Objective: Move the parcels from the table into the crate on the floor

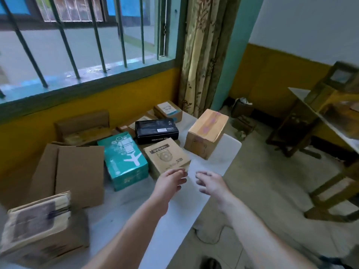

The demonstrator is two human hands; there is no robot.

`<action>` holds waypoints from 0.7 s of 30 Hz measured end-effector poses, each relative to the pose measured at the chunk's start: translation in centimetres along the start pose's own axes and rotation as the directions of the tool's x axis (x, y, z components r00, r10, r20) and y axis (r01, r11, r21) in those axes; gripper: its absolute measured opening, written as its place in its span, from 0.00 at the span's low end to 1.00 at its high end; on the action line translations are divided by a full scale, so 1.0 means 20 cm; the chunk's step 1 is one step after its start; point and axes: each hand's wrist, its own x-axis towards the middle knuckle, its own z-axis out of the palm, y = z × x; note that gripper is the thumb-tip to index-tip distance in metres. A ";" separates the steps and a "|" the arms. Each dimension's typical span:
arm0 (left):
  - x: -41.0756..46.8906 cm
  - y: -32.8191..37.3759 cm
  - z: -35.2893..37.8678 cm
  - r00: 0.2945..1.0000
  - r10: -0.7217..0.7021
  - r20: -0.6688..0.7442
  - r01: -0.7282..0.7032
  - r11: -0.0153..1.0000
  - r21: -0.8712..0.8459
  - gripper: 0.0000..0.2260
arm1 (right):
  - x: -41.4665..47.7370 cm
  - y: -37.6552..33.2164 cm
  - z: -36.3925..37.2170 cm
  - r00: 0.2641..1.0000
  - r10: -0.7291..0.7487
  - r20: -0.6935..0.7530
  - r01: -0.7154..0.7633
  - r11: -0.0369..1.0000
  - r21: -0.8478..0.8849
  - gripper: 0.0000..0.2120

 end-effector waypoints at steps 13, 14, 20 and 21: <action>1.19 0.19 0.73 0.939 0.335 0.076 -0.129 0.139 0.982 0.45 | 1.28 -0.15 -0.61 0.996 -0.012 -0.089 0.026 0.988 0.155 0.05; 1.26 0.18 0.76 0.952 0.297 0.078 -0.101 0.063 0.993 0.45 | 1.33 -0.13 -0.64 0.997 0.006 -0.081 0.006 0.988 0.152 0.05; 1.38 0.07 0.79 0.899 0.436 0.045 -0.040 -0.021 0.999 0.32 | 1.48 -0.01 -0.73 0.992 0.123 0.003 -0.123 0.988 0.095 0.09; 1.38 0.05 0.79 0.891 0.453 0.023 -0.050 0.048 0.998 0.32 | 1.48 0.00 -0.74 0.989 0.144 0.026 -0.146 0.985 0.091 0.11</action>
